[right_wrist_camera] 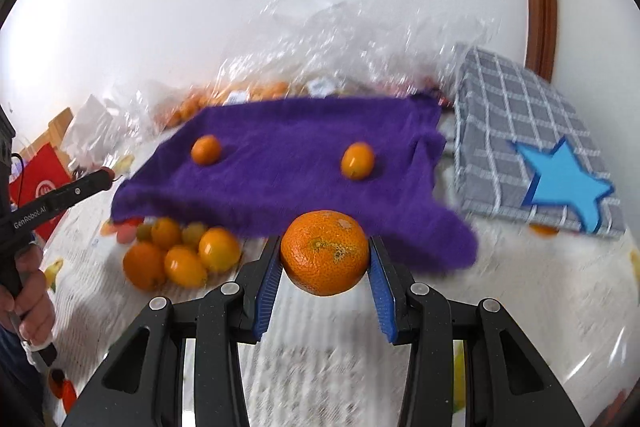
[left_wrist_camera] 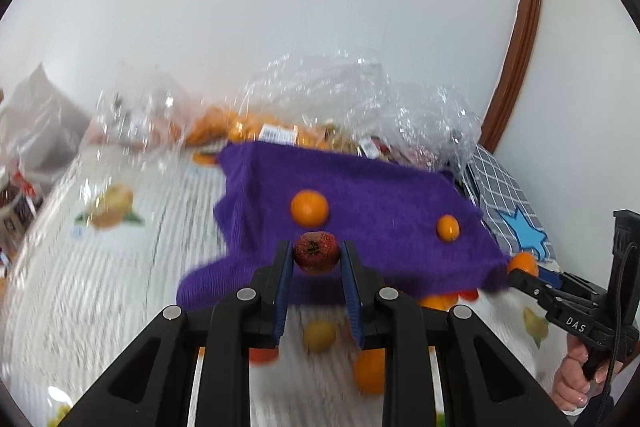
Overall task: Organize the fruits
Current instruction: 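Carry both fruits onto the purple towel and open both grippers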
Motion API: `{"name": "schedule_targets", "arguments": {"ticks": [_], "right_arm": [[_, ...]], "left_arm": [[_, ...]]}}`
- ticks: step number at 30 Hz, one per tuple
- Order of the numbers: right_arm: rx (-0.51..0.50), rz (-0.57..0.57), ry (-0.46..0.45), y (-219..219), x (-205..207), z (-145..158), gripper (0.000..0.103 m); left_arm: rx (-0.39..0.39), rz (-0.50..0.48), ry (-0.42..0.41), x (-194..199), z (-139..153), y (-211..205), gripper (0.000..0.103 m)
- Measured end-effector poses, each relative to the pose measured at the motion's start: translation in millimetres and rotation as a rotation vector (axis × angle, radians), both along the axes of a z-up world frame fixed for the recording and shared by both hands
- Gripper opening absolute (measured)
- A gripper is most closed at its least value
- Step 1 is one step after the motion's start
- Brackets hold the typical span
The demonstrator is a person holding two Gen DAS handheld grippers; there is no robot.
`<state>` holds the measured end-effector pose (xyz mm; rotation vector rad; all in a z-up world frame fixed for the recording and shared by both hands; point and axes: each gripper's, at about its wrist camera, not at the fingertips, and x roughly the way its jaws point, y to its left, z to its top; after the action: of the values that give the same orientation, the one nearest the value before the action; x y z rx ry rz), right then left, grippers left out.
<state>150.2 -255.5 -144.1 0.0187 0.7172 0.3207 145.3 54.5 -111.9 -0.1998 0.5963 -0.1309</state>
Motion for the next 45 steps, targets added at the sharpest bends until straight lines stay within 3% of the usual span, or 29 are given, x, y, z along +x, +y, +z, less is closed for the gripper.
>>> {"name": "schedule_targets", "arguments": {"ticks": [5, 8, 17, 21, 27, 40, 43, 45], "right_arm": [[0.012, -0.029, -0.019, -10.5, 31.9, 14.3, 0.042], [-0.002, -0.04, -0.009, -12.0, 51.6, 16.2, 0.042], [-0.01, -0.054, 0.079, -13.5, 96.5, -14.4, 0.042], [-0.041, -0.047, 0.096, -9.7, 100.0, -21.8, 0.042], [-0.082, -0.016, 0.098, 1.6, 100.9, -30.5, 0.042], [-0.102, -0.012, 0.069, 2.1, 96.1, -31.0, 0.043], [-0.09, -0.015, 0.061, 0.1, 92.7, -28.5, 0.051], [-0.085, -0.024, 0.049, -1.0, 90.8, -26.7, 0.055]], "left_arm": [[0.033, 0.045, 0.009, 32.2, 6.3, -2.5, 0.023], [0.014, 0.077, 0.033, 53.1, 1.7, -1.9, 0.023], [-0.019, 0.109, 0.111, 88.2, -33.1, -3.2, 0.023], [0.019, 0.097, 0.125, 89.2, -41.2, -5.1, 0.023], [-0.02, 0.1, 0.147, 92.9, -47.4, 1.2, 0.023], [0.004, 0.089, 0.169, 96.7, -53.1, -4.3, 0.023], [0.006, 0.088, 0.17, 97.4, -52.9, -4.8, 0.025], [0.013, 0.087, 0.167, 97.0, -52.2, -5.7, 0.033]]}}
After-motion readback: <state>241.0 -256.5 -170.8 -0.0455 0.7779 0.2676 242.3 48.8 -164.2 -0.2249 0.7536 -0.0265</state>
